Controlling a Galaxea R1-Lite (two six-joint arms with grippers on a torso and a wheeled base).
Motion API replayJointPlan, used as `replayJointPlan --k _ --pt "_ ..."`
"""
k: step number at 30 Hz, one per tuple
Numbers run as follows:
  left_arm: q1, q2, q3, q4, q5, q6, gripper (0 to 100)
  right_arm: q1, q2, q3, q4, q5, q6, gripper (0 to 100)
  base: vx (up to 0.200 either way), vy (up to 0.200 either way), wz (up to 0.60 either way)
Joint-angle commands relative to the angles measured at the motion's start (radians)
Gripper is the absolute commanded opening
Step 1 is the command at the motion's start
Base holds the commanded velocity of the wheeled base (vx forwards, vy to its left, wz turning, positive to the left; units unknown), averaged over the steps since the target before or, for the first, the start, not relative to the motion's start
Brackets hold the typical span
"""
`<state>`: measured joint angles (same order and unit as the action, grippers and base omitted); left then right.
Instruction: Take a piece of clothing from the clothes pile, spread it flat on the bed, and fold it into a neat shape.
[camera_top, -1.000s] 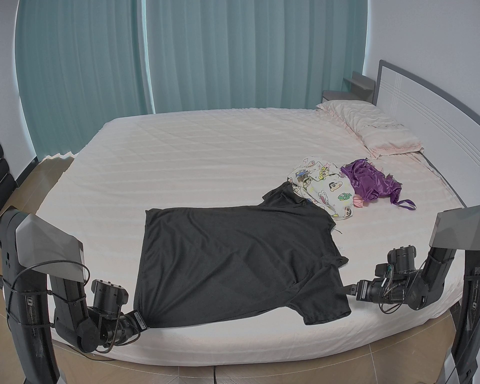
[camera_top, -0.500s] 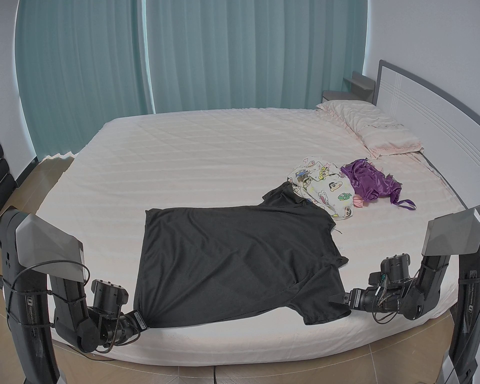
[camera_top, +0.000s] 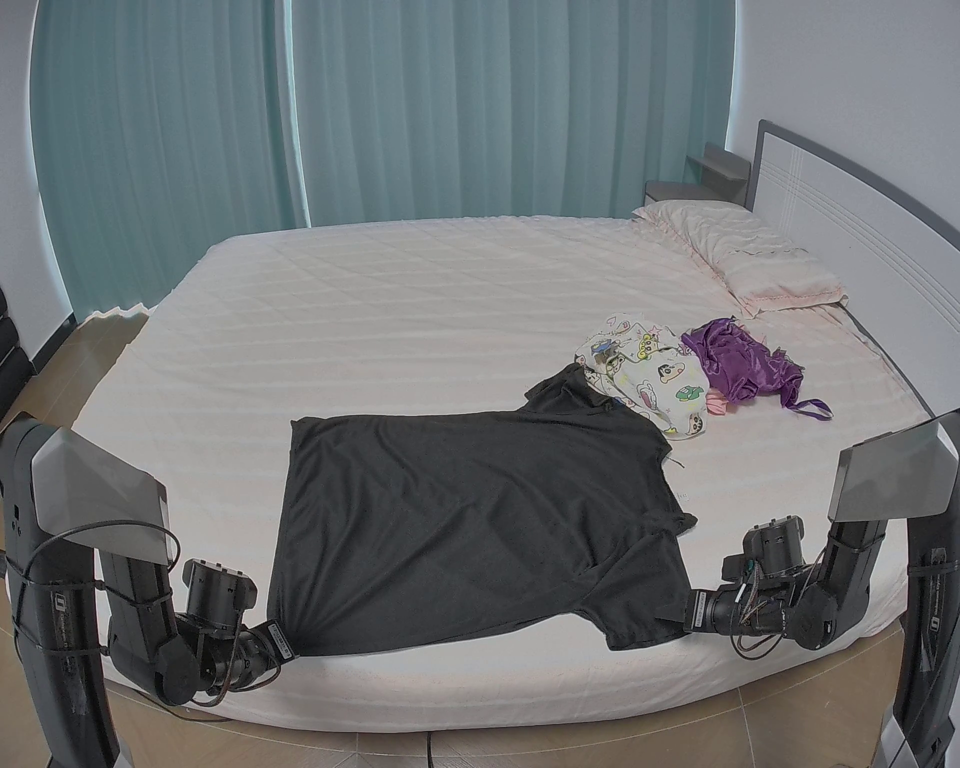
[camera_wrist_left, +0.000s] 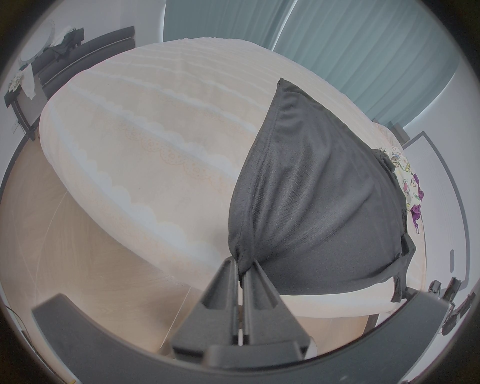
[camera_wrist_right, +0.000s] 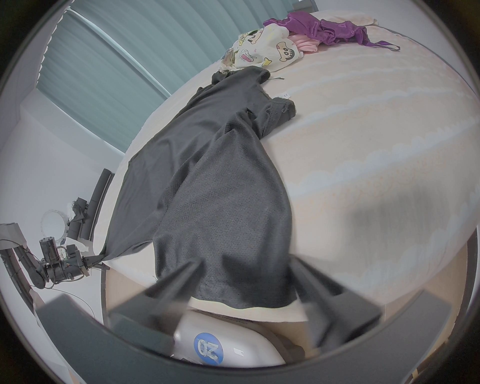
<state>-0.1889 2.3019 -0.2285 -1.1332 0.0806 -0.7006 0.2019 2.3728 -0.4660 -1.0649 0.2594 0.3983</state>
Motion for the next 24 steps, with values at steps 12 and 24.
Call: replayJointPlan --k 12,24 --pt "0.0 -0.001 0.0 0.0 0.001 -0.003 0 -0.032 -0.102 0.13 0.008 0.001 -0.006 0 0.0 0.0 0.0" --pt "0.0 -0.024 0.086 -0.117 -0.004 0.018 0 -0.107 -0.201 0.343 -0.032 0.027 -0.042 0 0.0 0.0 0.0"
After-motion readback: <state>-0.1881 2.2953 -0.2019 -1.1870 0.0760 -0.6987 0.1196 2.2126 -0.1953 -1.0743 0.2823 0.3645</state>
